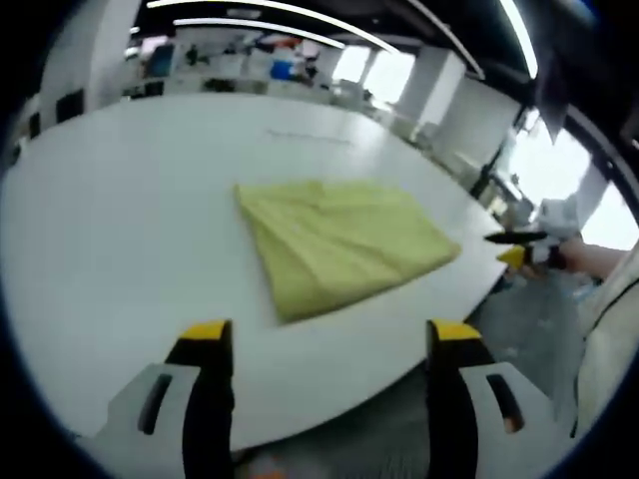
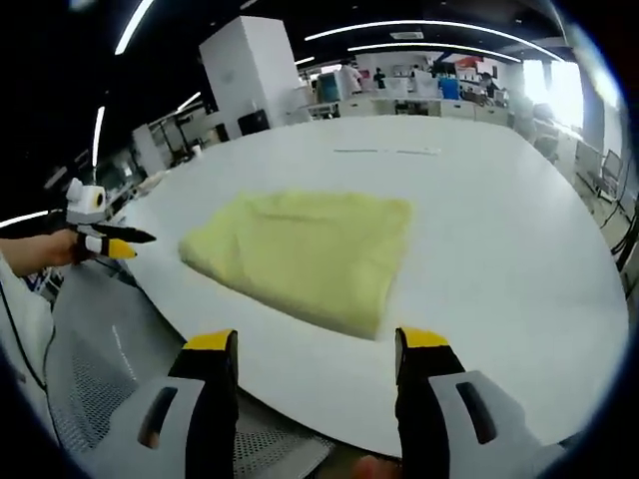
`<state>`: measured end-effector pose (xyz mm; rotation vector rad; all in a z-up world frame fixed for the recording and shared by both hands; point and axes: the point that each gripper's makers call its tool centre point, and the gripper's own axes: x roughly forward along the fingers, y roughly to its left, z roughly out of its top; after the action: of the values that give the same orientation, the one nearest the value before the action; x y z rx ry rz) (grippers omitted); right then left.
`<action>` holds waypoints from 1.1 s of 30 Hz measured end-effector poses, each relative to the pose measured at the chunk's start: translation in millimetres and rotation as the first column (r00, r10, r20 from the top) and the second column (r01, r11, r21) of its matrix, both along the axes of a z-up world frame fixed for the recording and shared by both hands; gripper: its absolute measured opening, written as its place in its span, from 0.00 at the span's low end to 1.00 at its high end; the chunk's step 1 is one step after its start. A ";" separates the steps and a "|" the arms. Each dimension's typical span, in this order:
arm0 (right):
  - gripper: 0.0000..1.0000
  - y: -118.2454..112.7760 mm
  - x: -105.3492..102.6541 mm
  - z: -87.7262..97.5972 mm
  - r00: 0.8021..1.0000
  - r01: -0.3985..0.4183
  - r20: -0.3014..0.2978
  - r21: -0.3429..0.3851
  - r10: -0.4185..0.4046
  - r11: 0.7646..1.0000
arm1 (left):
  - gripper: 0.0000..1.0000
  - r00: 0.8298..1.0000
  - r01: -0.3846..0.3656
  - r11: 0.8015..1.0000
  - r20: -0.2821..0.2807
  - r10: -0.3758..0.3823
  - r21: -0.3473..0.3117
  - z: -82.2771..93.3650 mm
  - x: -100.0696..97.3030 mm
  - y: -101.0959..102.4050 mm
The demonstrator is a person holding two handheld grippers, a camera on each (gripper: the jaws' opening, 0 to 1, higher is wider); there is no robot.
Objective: Fold the garment on the visible template until the final outline fits inside the template.
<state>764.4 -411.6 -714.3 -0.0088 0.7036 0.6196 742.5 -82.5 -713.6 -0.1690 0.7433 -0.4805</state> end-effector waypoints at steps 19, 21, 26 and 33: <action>0.63 -0.8 2.5 0.0 1.000 0.024 -0.004 0.025 -0.024 0.999 | 0.73 1.000 -0.004 1.000 0.002 0.004 0.005 0.2 4.4 3.6; 0.63 0.2 3.5 -1.3 1.000 0.025 -0.007 0.029 -0.024 0.999 | 0.72 1.000 -0.003 1.000 -0.004 0.003 0.000 -1.9 5.9 3.4; 0.62 4.9 8.6 -3.4 1.000 0.018 -0.014 0.028 -0.018 0.999 | 0.72 1.000 -0.004 1.000 -0.014 0.004 -0.017 -5.6 12.8 0.6; 0.61 7.0 18.5 -8.4 1.000 0.016 -0.023 0.034 -0.016 0.999 | 0.71 0.999 0.008 1.000 -0.031 -0.009 -0.018 -11.2 22.1 -3.6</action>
<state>782.9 -404.6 -722.7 0.0354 0.7140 0.6171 764.6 -86.1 -724.8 -0.1904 0.7704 -0.4937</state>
